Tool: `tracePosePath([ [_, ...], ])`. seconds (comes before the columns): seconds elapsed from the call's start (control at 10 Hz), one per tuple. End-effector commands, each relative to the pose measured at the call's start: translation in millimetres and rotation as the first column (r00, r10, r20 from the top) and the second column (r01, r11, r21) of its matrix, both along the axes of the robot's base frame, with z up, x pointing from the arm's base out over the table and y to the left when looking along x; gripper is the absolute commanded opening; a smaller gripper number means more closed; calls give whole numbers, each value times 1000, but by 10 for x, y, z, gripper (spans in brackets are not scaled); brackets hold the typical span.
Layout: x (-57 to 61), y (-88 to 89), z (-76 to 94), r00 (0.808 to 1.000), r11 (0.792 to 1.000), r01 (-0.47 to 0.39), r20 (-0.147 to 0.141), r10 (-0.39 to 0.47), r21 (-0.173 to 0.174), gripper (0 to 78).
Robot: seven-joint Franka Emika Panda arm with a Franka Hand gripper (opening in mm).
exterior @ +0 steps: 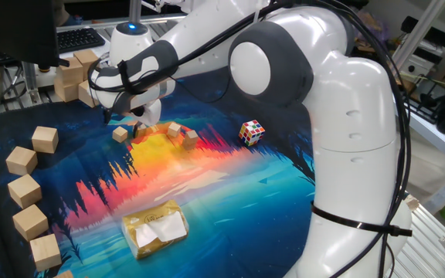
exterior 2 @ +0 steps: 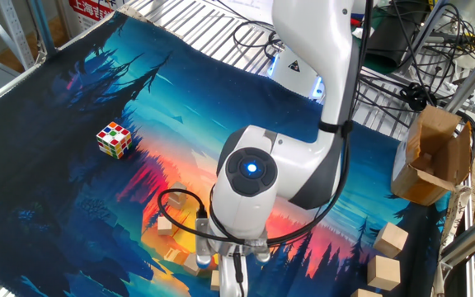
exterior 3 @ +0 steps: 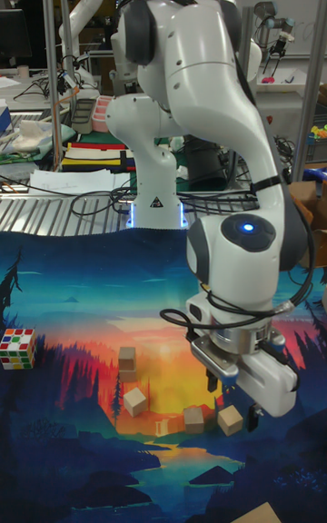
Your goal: Stack the blocks in a vertical line of five
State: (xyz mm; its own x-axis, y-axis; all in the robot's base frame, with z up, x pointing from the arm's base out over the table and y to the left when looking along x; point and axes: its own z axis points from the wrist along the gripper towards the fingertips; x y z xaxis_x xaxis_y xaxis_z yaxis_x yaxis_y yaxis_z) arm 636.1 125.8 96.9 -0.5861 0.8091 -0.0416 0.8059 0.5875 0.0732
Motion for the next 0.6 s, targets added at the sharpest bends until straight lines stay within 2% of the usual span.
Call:
tracePosePath([
  [0.1, -1, -1, 11, 1000, 1000, 4, 0, -4, 5, 775],
  [0.4, -4, -1, 11, 1000, 1000, -1, -1, 1, -6, 775],
  [0.6, -4, -1, 11, 1000, 999, 6, 0, -6, -34, 775],
])
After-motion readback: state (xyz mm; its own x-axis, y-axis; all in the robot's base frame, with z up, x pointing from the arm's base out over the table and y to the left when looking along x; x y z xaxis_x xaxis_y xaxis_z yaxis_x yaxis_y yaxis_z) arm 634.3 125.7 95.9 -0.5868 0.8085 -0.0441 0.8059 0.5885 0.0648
